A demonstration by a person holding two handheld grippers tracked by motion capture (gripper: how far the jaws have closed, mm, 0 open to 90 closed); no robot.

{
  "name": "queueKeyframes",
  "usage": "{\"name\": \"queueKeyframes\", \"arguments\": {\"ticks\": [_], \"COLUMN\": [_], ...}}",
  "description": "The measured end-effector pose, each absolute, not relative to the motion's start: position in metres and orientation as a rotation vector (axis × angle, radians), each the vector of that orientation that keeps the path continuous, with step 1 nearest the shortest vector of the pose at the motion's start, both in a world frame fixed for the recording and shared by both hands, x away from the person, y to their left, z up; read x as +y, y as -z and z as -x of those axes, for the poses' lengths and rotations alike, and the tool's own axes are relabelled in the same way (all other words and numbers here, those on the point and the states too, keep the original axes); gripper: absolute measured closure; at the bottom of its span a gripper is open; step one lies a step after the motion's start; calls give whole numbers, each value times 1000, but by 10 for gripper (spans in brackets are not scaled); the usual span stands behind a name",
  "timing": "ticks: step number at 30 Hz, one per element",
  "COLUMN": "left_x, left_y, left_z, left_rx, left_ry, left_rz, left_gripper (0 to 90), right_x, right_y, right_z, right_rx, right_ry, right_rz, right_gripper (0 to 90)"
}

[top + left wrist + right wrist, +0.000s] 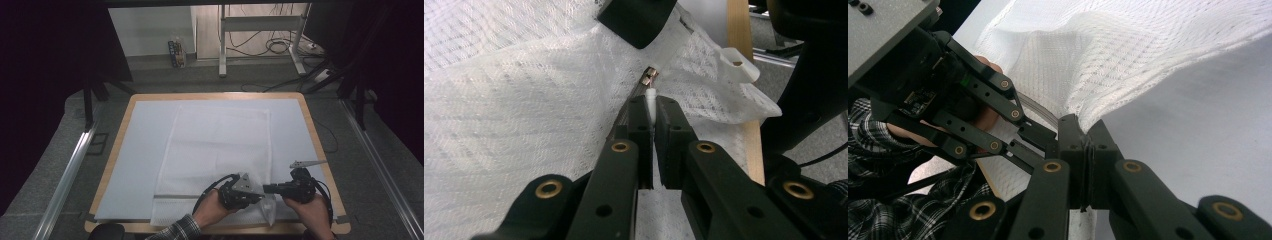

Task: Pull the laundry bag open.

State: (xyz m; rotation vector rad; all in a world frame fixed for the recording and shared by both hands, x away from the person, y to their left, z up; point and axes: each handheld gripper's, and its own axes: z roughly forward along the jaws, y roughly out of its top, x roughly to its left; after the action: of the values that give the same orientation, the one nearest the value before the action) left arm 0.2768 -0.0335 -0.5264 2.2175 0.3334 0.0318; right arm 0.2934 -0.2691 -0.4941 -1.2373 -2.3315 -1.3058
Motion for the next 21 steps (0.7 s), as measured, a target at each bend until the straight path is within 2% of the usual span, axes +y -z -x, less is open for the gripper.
{"name": "queueKeyframes", "arguments": {"ticks": [9,14,21], "left_x": [-39,-39,-35], "left_y": [532,531,529], "left_z": [-276,-277,-278], "left_rx": [333,333,355], "left_ry": [-66,-71,-44], "left_rz": [-2234,-2243,-2206], "left_gripper": [795,863,868], "right_x": [-267,-268,-269], "right_y": [494,494,494], "right_z": [-293,-293,-293], "right_rx": [-2332,-2335,-2340], "right_ry": [1296,1295,1304], "right_rz": [1237,1238,1234], "right_gripper": [867,867,863]}}
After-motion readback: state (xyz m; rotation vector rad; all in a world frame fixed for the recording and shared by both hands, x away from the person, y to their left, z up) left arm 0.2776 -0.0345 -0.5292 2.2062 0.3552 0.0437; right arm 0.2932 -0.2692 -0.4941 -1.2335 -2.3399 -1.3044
